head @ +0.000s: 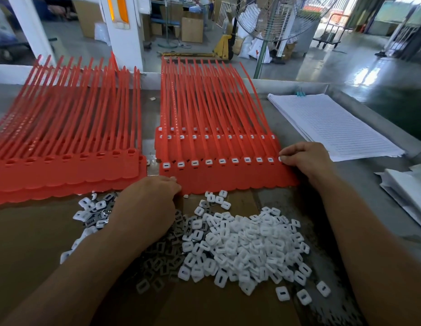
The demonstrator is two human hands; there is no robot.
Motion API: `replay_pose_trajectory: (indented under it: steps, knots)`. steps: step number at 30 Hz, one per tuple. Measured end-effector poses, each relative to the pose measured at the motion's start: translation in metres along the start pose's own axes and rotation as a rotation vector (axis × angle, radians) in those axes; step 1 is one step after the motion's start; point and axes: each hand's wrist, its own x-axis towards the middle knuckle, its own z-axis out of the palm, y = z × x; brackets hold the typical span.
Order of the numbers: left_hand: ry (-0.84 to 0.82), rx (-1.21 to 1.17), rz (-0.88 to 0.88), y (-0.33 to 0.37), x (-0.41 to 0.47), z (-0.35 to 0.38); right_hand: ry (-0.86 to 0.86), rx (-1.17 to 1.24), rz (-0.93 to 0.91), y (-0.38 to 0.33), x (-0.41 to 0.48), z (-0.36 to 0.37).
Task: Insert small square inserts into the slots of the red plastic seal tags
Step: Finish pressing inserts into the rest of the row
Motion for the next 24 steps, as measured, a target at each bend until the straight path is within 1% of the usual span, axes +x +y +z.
replay_pose_trajectory:
  steps: [5, 9, 13, 16, 20, 24]
  knots:
    - [0.002, -0.002, -0.006, 0.000, 0.000, 0.001, 0.015, -0.016, 0.041, -0.002, 0.005, 0.001]
    - [0.008, -0.009, -0.006, 0.000, 0.000, 0.001, -0.021, -0.021, 0.096, -0.006, 0.008, 0.000]
    - [0.010, -0.017, -0.008, 0.000, 0.000, 0.001, -0.075, -0.081, 0.145, -0.013, 0.012, -0.004]
    - [0.013, -0.018, -0.002, -0.001, -0.002, 0.002, -0.081, -0.100, 0.176, -0.015, 0.014, -0.006]
    - [0.016, -0.021, 0.003, -0.001, -0.001, 0.002, -0.076, -0.087, 0.190, -0.015, 0.013, -0.006]
    - [0.022, -0.033, -0.001, -0.002, -0.001, 0.002, -0.130, -0.086, 0.156, -0.013, 0.007, -0.011]
